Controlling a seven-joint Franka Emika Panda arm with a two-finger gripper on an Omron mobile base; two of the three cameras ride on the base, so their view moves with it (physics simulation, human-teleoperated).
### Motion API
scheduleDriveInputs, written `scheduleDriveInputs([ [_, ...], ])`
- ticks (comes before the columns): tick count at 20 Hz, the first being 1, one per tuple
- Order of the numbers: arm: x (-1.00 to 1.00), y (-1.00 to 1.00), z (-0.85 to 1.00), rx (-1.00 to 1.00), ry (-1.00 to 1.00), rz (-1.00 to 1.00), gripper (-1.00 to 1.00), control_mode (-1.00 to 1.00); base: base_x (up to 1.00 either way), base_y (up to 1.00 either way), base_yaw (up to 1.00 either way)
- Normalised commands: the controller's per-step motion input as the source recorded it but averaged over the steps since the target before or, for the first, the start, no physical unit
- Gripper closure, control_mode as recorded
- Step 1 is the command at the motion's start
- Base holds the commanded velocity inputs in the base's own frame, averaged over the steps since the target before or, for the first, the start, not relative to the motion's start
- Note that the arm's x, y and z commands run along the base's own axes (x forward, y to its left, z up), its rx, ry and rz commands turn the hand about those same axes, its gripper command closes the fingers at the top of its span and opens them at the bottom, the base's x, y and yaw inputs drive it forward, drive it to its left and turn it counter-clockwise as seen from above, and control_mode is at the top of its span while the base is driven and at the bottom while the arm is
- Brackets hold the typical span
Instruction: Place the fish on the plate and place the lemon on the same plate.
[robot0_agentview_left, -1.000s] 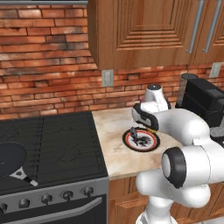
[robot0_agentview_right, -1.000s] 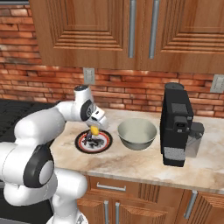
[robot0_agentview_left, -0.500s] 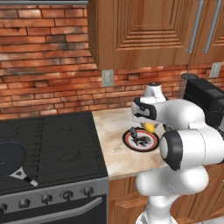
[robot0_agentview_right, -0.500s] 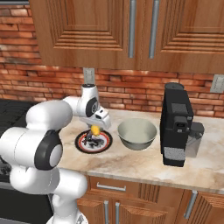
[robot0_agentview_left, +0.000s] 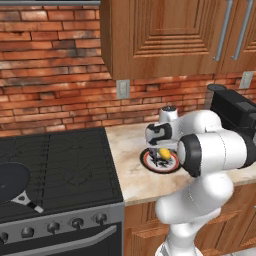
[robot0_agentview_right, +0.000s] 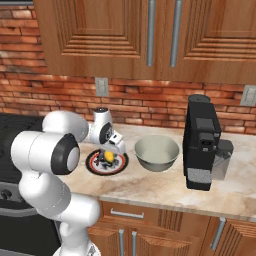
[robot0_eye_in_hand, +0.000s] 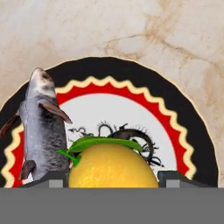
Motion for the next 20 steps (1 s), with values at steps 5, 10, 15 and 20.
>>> scheduleDriveInputs([
  [5,0.2,-0.01,-0.09,0.0,-0.02,0.0,1.0,-1.0,0.0,0.0,0.0],
  [10,0.01,-0.01,0.0,0.0,0.0,0.0,1.0,-1.0,0.0,0.0,0.0],
  [15,0.0,0.0,0.0,0.0,0.0,0.0,-1.0,-1.0,0.0,0.0,0.0],
  [20,0.0,0.0,0.0,0.0,0.0,0.0,-1.0,-1.0,0.0,0.0,0.0],
])
